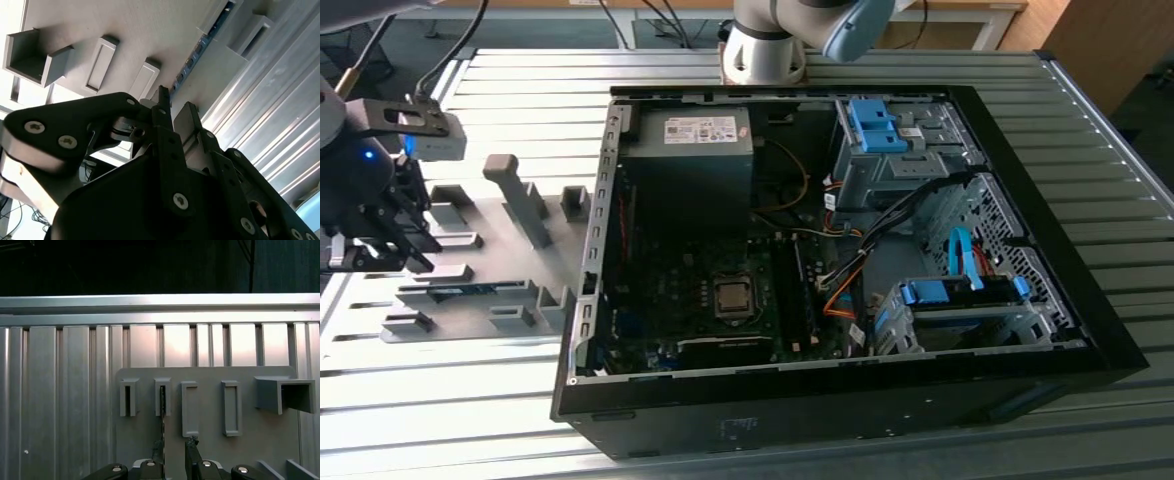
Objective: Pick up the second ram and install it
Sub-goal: 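Pick up the second ram and move it above second insertion slot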
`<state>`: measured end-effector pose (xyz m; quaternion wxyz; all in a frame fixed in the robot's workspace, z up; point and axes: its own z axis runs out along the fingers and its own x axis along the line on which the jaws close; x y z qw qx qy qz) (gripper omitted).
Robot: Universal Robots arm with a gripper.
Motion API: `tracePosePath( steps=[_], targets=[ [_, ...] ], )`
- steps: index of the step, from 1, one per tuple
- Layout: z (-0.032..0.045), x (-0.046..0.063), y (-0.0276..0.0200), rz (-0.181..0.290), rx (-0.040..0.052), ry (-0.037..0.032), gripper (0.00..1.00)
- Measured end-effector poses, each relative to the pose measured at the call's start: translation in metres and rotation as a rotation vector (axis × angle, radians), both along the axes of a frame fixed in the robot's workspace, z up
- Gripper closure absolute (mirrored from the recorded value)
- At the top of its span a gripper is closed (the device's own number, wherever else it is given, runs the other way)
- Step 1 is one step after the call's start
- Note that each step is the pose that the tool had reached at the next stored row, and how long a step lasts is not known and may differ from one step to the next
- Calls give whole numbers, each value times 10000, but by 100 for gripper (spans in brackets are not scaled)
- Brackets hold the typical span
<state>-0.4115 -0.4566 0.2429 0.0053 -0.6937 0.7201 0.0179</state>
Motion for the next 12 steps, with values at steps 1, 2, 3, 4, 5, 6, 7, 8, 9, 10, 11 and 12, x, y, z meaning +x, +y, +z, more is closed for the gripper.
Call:
tracePosePath(
  steps=[1, 2, 3, 4, 5, 6, 7, 8, 9, 10, 11, 12],
  targets=[
    [-18, 0, -2, 0, 0, -9, 69],
    [-34, -1, -5, -1, 0, -18, 69],
    [-44, -1, -10, 0, -1, -31, 69],
    [-50, -1, -12, -1, -2, -46, 69],
    [-50, -1, -12, -1, -3, -46, 69],
    [-50, 0, -12, -1, -3, -48, 69],
    [-50, 0, -12, -1, -2, -50, 69],
    [-50, 0, -12, -1, -2, -51, 69],
    [-54, -1, -13, -1, -2, -53, 69],
    [-60, 0, -16, -1, -2, -53, 69],
    [-70, 0, -20, 0, -4, -53, 69],
    [-83, 0, -23, 0, -5, -53, 69]
  ],
)
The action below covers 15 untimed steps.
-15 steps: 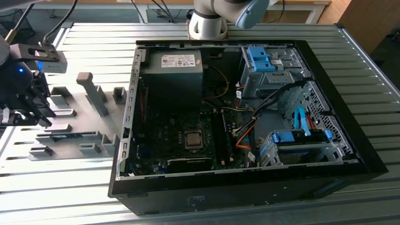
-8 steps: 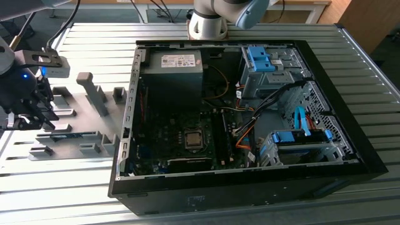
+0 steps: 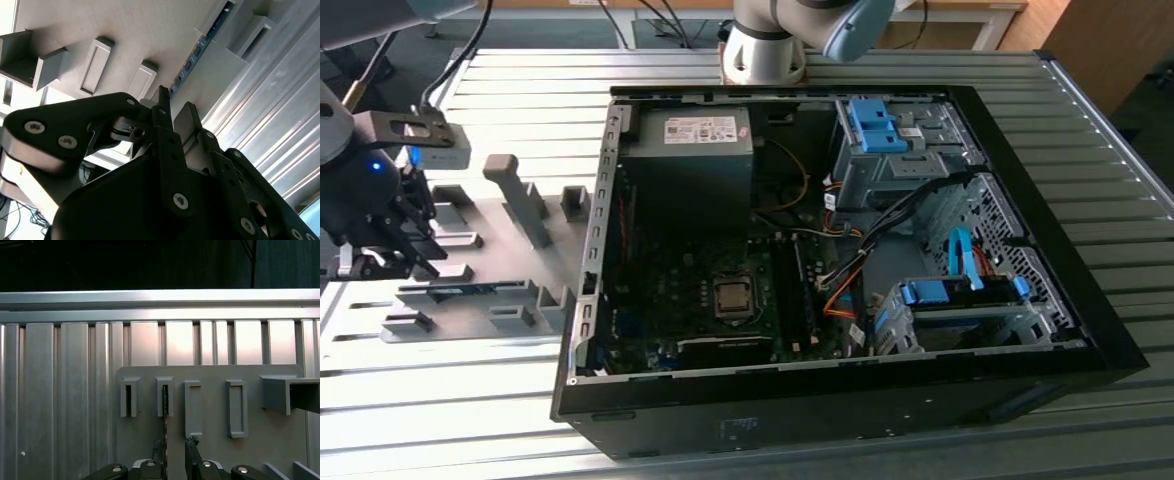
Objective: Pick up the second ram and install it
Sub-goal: 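Pick up the second ram and move it above second insertion slot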
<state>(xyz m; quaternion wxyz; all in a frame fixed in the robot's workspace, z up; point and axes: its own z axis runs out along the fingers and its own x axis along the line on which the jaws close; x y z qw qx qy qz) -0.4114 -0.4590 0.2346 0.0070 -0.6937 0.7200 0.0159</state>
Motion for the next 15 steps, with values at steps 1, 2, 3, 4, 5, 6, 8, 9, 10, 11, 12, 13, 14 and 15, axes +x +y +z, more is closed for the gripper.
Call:
tracePosePath(
  steps=[1, 2, 3, 4, 5, 6, 8, 9, 10, 11, 12, 13, 14, 15],
  targets=[
    [-16, 0, -3, 0, 1, -1, 69],
    [-32, 1, -6, -1, 1, -1, 69],
    [-47, 2, -10, 0, 0, 0, 69],
    [-65, 3, -14, 0, 0, -1, 69],
    [-80, 4, -17, -1, 0, -1, 69],
    [-96, 5, -21, -1, -1, -1, 69],
    [-128, 6, -24, -2, 0, -4, 69],
    [-140, 7, -25, -2, 0, -4, 69],
    [-152, 7, -25, -2, 0, -7, 69],
    [-162, 8, -25, -1, 0, -9, 69],
    [-171, 8, -25, -1, -1, -14, 69],
    [-182, 8, -26, 0, 0, -18, 69],
    [-193, 8, -26, 0, 0, -23, 69],
    [-203, 8, -26, 1, 0, -27, 69]
  ],
)
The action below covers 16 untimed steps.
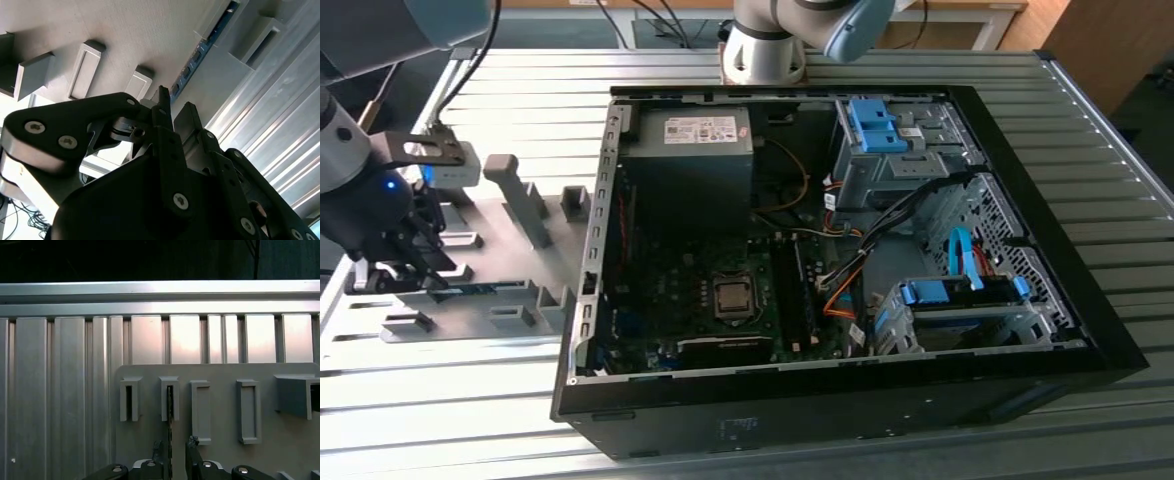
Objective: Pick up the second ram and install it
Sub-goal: 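Pick up the second ram and move it above second insertion slot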
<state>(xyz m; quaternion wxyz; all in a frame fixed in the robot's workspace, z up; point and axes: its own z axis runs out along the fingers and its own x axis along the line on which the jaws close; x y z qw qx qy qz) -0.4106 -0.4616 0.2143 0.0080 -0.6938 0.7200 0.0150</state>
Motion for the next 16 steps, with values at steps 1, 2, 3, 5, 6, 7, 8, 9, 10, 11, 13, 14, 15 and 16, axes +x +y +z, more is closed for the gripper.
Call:
tracePosePath(
  steps=[1, 2, 3, 5, 6, 7, 8, 9, 10, 11, 13, 14, 15, 16],
  targets=[
    [-9, 0, 0, 1, 0, -5, 69],
    [-17, 0, -1, 1, -1, -10, 69],
    [-25, -1, -1, 1, -1, -18, 69],
    [-39, 0, -1, 1, 0, -35, 69],
    [-47, 0, -2, 1, 0, -45, 69],
    [-54, 0, -2, 1, 0, -53, 69],
    [-63, 0, -2, 1, -1, -61, 69],
    [-72, 0, -2, 1, -3, -71, 69],
    [-80, 0, -2, 1, -10, -78, 69],
    [-88, 0, -2, 1, -17, -83, 69],
    [-98, 0, -2, 1, -33, -92, 69],
    [-103, -1, -2, 1, -35, -93, 69],
    [-108, -1, -3, 1, -38, -100, 69],
    [-115, -1, -5, 1, -39, -108, 69]
  ],
)
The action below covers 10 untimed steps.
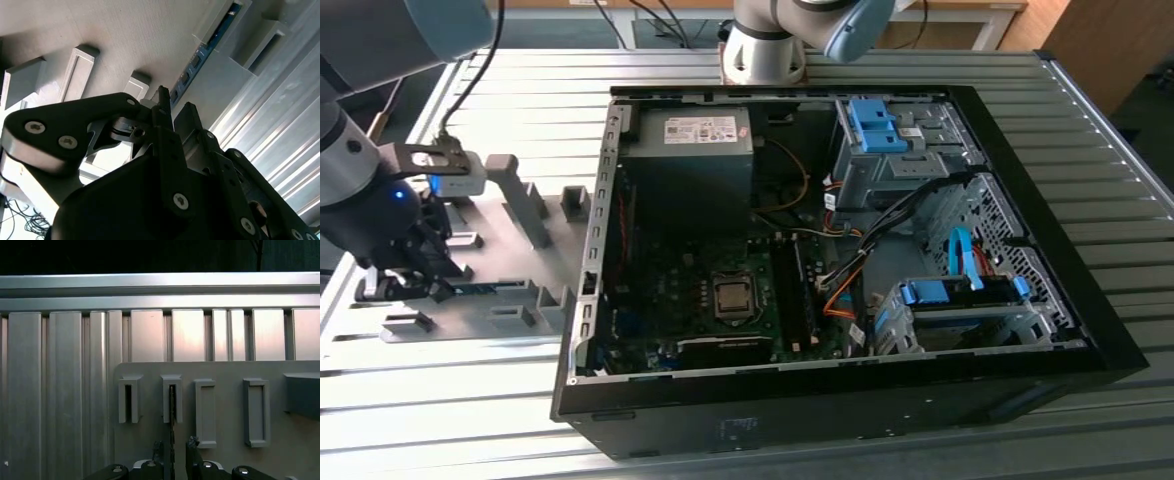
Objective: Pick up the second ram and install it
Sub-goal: 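Pick up the second ram and move it above second insertion slot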
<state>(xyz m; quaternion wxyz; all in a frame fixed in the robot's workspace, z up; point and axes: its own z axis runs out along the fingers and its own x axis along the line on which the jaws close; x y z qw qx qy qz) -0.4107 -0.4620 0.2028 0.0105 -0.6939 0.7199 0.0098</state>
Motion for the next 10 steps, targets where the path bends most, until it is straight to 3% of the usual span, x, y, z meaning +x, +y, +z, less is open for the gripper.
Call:
tracePosePath(
  steps=[10],
  targets=[
    [-84, 21, -8, 1, 0, -46, 69]
  ],
)
